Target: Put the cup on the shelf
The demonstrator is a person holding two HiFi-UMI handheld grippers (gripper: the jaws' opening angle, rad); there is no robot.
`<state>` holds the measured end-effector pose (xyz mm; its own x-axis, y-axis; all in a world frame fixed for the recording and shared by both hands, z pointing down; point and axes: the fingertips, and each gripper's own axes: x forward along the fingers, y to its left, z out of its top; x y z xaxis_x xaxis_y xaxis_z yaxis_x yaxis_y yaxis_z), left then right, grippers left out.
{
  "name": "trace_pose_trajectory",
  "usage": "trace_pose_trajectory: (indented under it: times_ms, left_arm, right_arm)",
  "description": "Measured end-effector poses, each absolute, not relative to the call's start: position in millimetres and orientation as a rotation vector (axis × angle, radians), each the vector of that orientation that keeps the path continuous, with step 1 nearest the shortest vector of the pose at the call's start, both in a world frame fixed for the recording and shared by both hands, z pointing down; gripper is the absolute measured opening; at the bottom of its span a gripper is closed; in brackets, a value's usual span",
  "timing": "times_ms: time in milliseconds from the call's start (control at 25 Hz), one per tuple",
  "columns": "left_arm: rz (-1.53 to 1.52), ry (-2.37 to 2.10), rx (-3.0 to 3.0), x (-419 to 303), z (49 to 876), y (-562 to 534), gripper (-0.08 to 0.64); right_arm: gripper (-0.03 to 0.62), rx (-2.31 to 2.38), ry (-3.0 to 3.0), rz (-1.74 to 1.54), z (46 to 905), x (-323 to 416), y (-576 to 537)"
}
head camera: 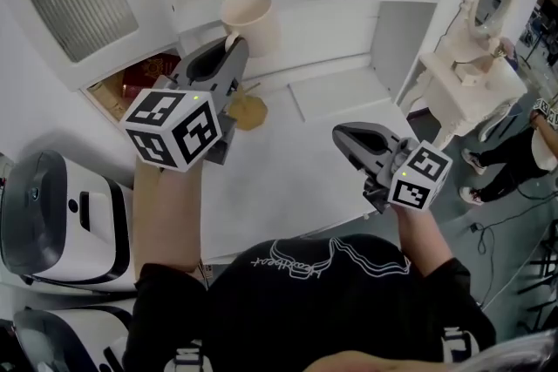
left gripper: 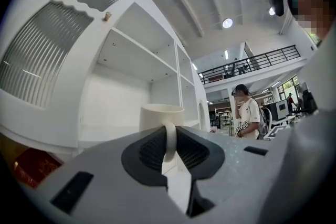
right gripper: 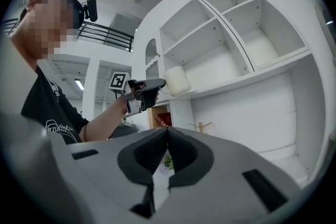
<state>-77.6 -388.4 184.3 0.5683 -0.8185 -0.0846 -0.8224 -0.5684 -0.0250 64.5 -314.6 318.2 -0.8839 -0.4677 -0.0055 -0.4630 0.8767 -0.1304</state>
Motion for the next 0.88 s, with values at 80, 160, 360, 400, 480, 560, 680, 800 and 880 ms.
trace_pose_trajectory:
  times_ms: [80,160,360,400,480,560,680,800,880]
  left_arm:
    - [0.102,1.444,-2.707,-81,174,-401,0.049]
    - [0.106,1.452,-2.696,-82,165,-412,0.049]
    - [0.095,1.46,-2.681,-88,147,-441,0.049]
    - [0.092,1.462,-2.678,-89,144,-447,0.049]
    - [0.094,1.47,-2.674,-92,137,-458,0.049]
    - [0.093,1.485,-2.668,-96,134,-470,0.049]
    - [0.08,1.512,-2.665,-101,131,-487,0.049]
    - [0.072,1.544,-2.673,-106,132,-502,0.048]
    - [0.051,1.582,-2.665,-109,135,-513,0.048]
  right_arm:
    - [0.006,-0.739,3.007,-0.191,313,62,-323]
    - [0.006,-0.731,3.008,-0.185,308,59,-330]
    - [0.006,-0.732,3.011,-0.174,299,55,-346]
    - [0.006,-0.733,3.013,-0.172,298,55,-349]
    - [0.006,-0.739,3.018,-0.171,298,55,-356]
    - [0.006,-0.747,3.02,-0.18,299,55,-362]
    - [0.006,-0.751,3.018,-0.196,302,54,-369]
    - [0.006,-0.754,3.018,-0.211,305,55,-375]
    - [0.006,-0.756,3.017,-0.213,306,56,-377]
